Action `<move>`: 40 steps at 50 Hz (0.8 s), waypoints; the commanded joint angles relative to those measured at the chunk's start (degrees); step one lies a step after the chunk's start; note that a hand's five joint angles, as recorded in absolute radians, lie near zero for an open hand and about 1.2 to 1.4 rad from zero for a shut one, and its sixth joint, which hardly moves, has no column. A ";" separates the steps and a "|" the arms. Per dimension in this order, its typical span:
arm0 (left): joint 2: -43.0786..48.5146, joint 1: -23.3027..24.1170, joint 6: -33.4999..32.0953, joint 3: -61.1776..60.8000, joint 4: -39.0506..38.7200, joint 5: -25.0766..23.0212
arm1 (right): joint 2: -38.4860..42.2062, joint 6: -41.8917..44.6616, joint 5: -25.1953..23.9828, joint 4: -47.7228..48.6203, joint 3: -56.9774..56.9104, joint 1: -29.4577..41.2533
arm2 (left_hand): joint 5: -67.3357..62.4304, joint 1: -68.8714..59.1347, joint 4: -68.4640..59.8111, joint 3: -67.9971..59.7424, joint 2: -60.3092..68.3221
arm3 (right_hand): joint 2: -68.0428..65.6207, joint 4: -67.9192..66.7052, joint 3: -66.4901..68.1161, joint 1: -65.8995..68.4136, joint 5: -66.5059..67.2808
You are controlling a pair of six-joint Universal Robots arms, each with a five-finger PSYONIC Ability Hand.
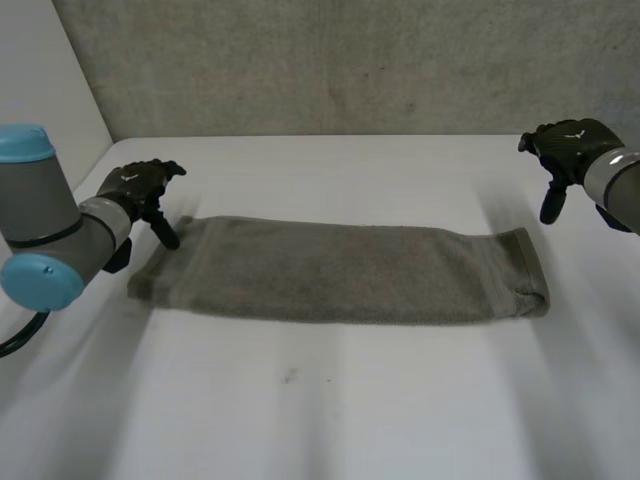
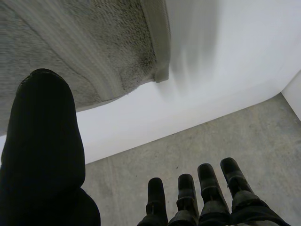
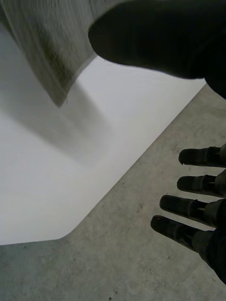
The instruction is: Fold the towel.
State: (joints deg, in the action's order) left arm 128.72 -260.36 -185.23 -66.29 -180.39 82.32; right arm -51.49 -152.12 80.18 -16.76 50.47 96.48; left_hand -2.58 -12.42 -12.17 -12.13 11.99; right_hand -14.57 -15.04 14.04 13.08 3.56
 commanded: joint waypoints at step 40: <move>-15.16 0.20 -0.13 -24.94 -8.31 -1.11 | -16.97 22.54 0.32 28.01 43.06 -19.83 | -0.16 -0.31 -0.57 -0.61 0.74 | -65.43 -64.96 65.96 66.92 66.44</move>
State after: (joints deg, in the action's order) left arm 113.67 -260.06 -185.36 -90.99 -188.70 81.21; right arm -66.82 -136.96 80.25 11.19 96.17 82.11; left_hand -2.39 -12.16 -11.96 -12.12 11.82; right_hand -74.84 -76.81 76.01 75.22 66.29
